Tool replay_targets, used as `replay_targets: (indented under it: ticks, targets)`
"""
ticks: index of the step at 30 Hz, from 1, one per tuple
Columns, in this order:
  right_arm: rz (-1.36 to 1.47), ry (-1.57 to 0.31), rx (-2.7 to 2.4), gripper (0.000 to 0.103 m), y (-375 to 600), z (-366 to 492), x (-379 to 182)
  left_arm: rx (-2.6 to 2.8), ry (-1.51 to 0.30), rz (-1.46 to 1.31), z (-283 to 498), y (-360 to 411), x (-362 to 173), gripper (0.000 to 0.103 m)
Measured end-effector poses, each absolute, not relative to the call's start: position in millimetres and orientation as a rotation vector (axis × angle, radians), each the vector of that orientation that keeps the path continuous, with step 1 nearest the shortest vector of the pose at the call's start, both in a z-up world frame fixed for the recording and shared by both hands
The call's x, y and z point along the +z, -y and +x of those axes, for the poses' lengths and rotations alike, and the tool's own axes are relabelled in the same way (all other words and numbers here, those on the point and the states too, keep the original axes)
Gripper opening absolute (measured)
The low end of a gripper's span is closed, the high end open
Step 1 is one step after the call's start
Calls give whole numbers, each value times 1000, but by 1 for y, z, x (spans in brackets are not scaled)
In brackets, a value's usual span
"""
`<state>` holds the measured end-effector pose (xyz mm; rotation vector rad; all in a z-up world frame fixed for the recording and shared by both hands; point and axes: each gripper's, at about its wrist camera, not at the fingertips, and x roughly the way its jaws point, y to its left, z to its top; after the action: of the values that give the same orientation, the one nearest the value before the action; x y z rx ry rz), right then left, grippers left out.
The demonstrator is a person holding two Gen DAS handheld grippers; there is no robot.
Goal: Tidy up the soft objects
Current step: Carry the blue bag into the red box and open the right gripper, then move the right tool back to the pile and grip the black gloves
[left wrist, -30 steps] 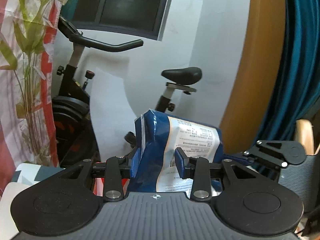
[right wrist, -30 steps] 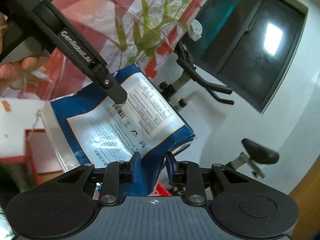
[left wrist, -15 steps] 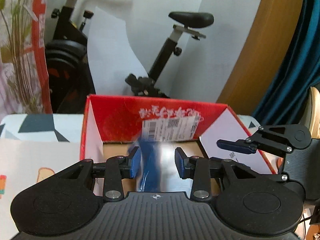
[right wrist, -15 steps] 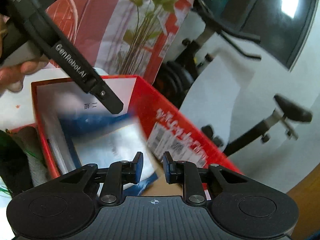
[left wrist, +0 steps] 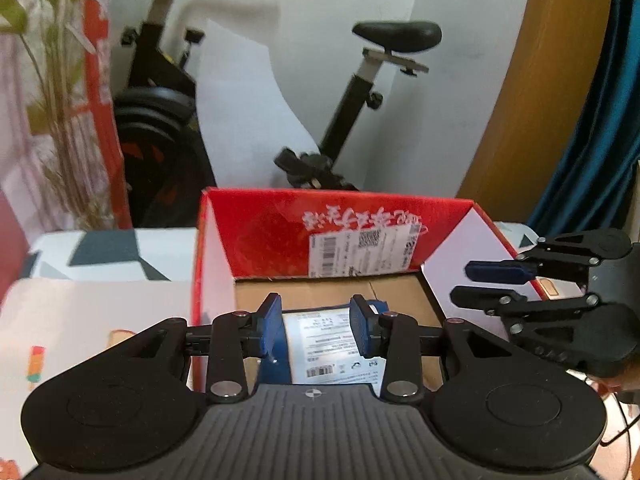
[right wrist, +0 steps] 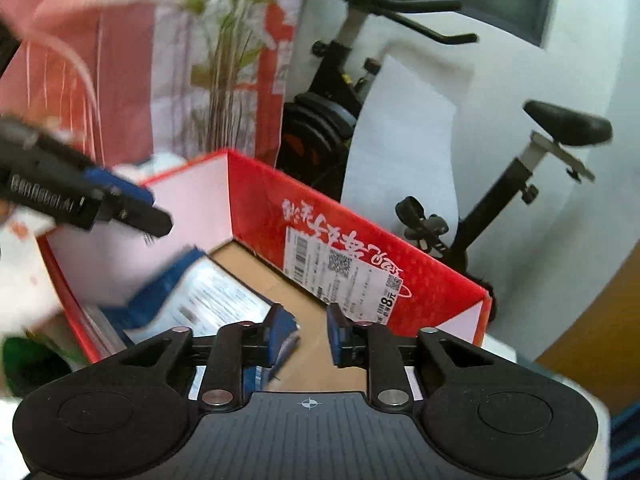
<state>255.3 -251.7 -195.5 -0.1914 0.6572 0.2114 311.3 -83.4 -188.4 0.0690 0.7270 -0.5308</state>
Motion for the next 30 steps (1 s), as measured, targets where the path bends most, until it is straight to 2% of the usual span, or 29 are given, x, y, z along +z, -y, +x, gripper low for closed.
replay_targets:
  ticks: [7, 13, 22, 30]
  targets:
    - [-14, -576, 196, 29, 264, 212, -172, -478, -650, 89, 258, 71, -164, 40]
    - [37, -548, 192, 30, 262, 172, -173, -457, -660, 47, 214, 52, -168, 40]
    - [109, -573, 205, 32, 257, 125, -194, -415, -755, 16, 169, 36, -196, 40]
    - [116, -690, 204, 36, 247, 93, -232, -403, -885, -26, 147, 21, -228, 40]
